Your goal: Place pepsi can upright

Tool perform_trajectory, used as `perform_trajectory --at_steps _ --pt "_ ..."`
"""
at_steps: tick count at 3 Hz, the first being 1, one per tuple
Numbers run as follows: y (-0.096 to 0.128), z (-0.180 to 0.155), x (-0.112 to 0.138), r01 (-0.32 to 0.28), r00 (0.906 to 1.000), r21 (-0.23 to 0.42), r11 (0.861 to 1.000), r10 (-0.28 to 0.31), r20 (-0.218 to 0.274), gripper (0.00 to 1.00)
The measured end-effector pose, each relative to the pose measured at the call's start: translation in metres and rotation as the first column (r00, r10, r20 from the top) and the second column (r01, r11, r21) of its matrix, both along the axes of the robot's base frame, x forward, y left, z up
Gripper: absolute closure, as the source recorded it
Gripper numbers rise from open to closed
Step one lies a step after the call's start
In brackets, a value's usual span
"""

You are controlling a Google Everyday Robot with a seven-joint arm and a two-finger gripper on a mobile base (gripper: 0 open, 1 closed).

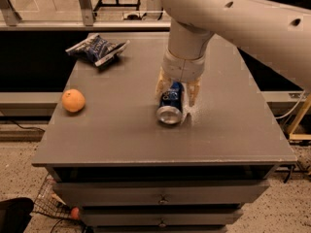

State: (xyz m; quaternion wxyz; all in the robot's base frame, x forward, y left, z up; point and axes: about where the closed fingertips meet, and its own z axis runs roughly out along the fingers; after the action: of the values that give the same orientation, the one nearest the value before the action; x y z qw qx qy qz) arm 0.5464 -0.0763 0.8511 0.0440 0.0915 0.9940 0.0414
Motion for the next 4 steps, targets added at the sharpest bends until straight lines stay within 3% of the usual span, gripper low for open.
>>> perform_trajectory --at_steps 2,3,4 --pt "0.0008 -0.0005 0.0002 -0.003 1.0 0.001 1.0 0.003 0.004 0.88" --pt "0.0011 -0.0007 0.0002 -0.004 1.0 0.001 1.0 0.004 0.005 1.0" --pt "0.0011 -0.0007 0.0002 -0.004 1.0 0.001 1.0 0.004 0.005 1.0"
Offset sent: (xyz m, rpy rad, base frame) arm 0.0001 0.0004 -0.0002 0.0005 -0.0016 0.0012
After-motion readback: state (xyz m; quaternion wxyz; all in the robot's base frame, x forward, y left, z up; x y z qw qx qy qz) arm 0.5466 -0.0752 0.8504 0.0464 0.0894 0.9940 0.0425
